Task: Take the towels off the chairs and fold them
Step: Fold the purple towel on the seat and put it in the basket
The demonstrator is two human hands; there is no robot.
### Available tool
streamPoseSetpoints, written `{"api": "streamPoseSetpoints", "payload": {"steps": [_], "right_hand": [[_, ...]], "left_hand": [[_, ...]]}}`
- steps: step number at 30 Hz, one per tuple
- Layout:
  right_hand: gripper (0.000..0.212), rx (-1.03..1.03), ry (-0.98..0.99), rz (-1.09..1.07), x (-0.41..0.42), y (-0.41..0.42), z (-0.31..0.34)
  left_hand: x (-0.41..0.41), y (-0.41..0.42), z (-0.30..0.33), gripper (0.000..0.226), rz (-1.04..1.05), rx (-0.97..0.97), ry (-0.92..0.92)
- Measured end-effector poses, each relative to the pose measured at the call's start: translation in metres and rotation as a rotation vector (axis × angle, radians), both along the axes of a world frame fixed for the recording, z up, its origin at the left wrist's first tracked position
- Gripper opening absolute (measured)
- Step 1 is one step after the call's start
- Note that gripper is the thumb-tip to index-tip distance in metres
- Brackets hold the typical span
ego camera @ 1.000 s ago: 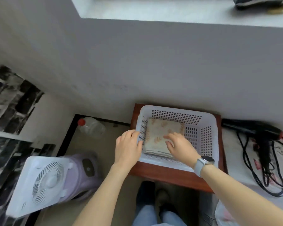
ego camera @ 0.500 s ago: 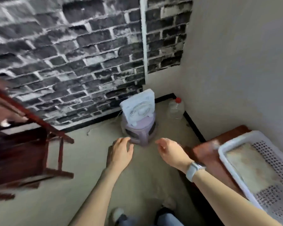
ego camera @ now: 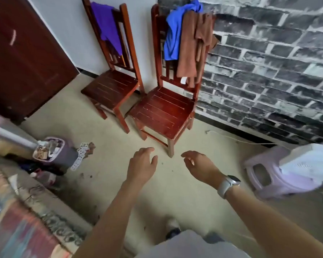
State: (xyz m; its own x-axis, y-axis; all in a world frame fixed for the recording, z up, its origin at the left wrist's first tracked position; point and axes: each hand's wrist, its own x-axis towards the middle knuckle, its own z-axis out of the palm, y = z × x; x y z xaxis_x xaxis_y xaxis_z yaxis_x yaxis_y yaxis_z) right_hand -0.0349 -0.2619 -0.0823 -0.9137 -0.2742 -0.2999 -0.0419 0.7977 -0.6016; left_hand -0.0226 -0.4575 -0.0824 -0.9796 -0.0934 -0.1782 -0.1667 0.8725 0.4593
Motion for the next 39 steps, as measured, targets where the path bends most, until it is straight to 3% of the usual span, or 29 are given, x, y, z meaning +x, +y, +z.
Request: {"api": "streamPoseSetpoints", "payload": {"steps": [10, 18, 29, 39], "right_hand": [[0.029, 0.007, 0.020, 0.308, -0.143, -0.171, 0.012], [0.032, -0.012, 0.040, 0.381, -0.335, -0.283, 0.018], [0.030, -0.108, 0.101, 0.265, -0.554, -0.400, 0.060], [0.029, -0.123, 0.271, -0.264, -0.756, -0.468, 0.070]], "left_hand": [[-0.085, -0.153, 0.001, 0.034, 0.278, 0.080, 0.082], [-0.260, -0.260, 0.019, 0.033, 0.363, 0.082, 0.145], [-0.482, -0.386, 0.076, 0.035, 0.350, 0.130, 0.202], [-0.752, -0.472, 0.080, 0.032, 0.116, 0.373, 0.197]]}}
